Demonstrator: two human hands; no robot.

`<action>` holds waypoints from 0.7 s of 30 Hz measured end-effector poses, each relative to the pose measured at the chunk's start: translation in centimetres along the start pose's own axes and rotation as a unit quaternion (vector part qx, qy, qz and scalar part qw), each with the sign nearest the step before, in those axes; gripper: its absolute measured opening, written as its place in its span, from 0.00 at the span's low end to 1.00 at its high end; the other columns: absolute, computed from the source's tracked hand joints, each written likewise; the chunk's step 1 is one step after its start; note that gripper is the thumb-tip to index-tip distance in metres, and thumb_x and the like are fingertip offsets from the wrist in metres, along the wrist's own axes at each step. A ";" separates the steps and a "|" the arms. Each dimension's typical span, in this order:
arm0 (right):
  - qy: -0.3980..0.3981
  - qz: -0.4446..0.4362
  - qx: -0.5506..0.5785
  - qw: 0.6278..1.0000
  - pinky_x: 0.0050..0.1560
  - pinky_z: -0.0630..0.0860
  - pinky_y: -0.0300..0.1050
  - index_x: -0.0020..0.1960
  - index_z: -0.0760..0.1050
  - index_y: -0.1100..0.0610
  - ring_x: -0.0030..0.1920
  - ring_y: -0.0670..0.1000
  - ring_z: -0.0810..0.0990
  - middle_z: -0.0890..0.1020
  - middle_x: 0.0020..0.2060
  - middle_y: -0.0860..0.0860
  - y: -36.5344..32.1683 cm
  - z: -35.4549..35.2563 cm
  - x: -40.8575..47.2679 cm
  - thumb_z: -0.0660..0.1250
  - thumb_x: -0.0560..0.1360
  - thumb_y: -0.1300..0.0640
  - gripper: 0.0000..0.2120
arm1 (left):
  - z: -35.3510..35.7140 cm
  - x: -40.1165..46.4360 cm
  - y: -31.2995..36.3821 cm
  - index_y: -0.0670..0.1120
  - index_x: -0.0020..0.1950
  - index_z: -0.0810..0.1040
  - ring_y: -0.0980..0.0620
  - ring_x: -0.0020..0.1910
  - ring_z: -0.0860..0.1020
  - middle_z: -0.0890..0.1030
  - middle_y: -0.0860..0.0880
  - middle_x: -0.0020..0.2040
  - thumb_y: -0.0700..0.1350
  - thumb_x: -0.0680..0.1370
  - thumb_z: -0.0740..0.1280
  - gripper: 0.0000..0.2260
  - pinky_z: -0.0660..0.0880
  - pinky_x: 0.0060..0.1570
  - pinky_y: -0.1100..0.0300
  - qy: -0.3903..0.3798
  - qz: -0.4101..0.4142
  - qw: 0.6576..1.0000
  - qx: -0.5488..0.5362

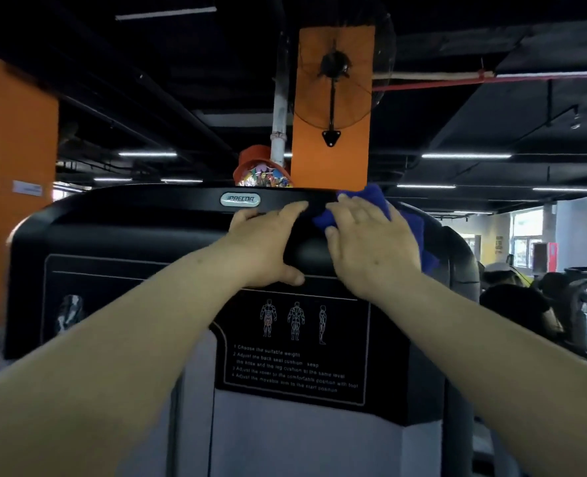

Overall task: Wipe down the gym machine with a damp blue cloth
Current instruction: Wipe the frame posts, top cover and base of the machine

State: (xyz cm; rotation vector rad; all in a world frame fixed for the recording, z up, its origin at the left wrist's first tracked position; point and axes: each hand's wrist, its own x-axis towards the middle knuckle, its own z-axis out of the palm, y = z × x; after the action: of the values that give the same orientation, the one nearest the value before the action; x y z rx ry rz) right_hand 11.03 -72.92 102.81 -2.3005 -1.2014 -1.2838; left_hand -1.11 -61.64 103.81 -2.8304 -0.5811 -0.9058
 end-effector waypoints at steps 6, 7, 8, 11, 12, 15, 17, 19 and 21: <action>-0.017 0.048 0.464 0.884 0.54 0.70 0.44 0.76 0.57 0.48 0.55 0.50 0.76 0.74 0.54 0.46 -1.1 -2.1 1.6 0.53 0.83 0.56 0.22 | -0.3 -0.3 2.6 0.51 0.64 0.72 0.58 0.57 0.76 0.77 0.53 0.60 0.34 0.79 0.59 0.17 0.74 0.57 0.64 0.258 -0.075 0.912 -0.309; -0.019 0.097 0.568 0.817 0.49 0.71 0.41 0.74 0.60 0.49 0.51 0.47 0.76 0.72 0.50 0.43 0.1 -2.9 1.8 0.53 0.83 0.58 0.20 | 0.3 -0.3 4.0 0.50 0.65 0.72 0.57 0.56 0.77 0.78 0.53 0.59 0.37 0.81 0.59 0.15 0.73 0.55 0.65 0.270 -0.065 0.915 -0.292; -0.032 0.153 0.656 0.738 0.46 0.72 0.39 0.71 0.64 0.50 0.51 0.46 0.75 0.72 0.49 0.42 1.3 -3.5 1.9 0.53 0.83 0.60 0.17 | 1.1 -0.1 5.3 0.49 0.67 0.72 0.54 0.58 0.76 0.78 0.51 0.61 0.41 0.82 0.59 0.13 0.72 0.55 0.63 0.265 -0.053 0.931 -0.244; -0.007 0.183 0.679 0.711 0.52 0.76 0.39 0.64 0.73 0.50 0.56 0.46 0.75 0.77 0.53 0.44 3.8 -3.8 1.4 0.56 0.82 0.62 0.15 | 3.2 1.4 7.9 0.49 0.74 0.68 0.45 0.70 0.68 0.72 0.45 0.71 0.57 0.83 0.53 0.22 0.65 0.68 0.53 0.193 -0.087 0.975 -0.061; 0.050 0.166 0.612 0.771 0.53 0.75 0.35 0.62 0.73 0.50 0.55 0.44 0.75 0.77 0.53 0.43 4.3 -3.8 0.7 0.56 0.81 0.64 0.16 | 3.4 2.2 8.6 0.50 0.76 0.65 0.43 0.73 0.64 0.68 0.44 0.74 0.59 0.83 0.49 0.25 0.61 0.71 0.51 0.167 -0.120 0.978 -0.020; 0.180 0.159 0.518 0.821 0.53 0.73 0.37 0.64 0.72 0.49 0.56 0.45 0.77 0.77 0.60 0.43 5.2 -2.9 -1.4 0.55 0.77 0.69 0.22 | 4.0 3.9 10.1 0.47 0.78 0.61 0.44 0.77 0.56 0.63 0.44 0.77 0.58 0.84 0.44 0.26 0.48 0.77 0.47 0.153 -0.137 0.978 0.031; 0.157 0.178 0.544 0.805 0.52 0.74 0.42 0.67 0.69 0.48 0.53 0.48 0.78 0.77 0.64 0.44 5.3 -1.7 -2.3 0.54 0.78 0.68 0.23 | 5.0 3.4 9.6 0.45 0.79 0.58 0.49 0.78 0.54 0.62 0.47 0.78 0.56 0.84 0.46 0.25 0.42 0.77 0.48 0.166 -0.057 0.984 0.032; 0.126 0.162 0.538 0.818 0.46 0.73 0.43 0.69 0.68 0.49 0.44 0.46 0.78 0.76 0.65 0.43 5.1 -0.6 -2.8 0.54 0.79 0.67 0.23 | 5.6 1.5 6.4 0.47 0.79 0.58 0.51 0.78 0.56 0.64 0.49 0.77 0.55 0.84 0.48 0.25 0.46 0.77 0.49 0.185 0.038 0.980 0.058; 0.105 0.126 0.483 0.860 0.46 0.74 0.43 0.70 0.67 0.49 0.45 0.45 0.78 0.75 0.66 0.44 4.7 -0.6 -2.9 0.55 0.81 0.64 0.21 | 5.0 0.5 2.0 0.48 0.77 0.63 0.49 0.75 0.62 0.68 0.48 0.75 0.54 0.82 0.48 0.24 0.52 0.76 0.46 0.204 0.033 0.976 0.069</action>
State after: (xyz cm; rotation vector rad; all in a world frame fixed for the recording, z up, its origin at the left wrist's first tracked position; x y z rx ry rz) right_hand 13.44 -77.73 101.62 -1.4563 -1.0607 -0.5764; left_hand 2.71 -62.22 100.03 -2.4232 -0.4706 -1.3274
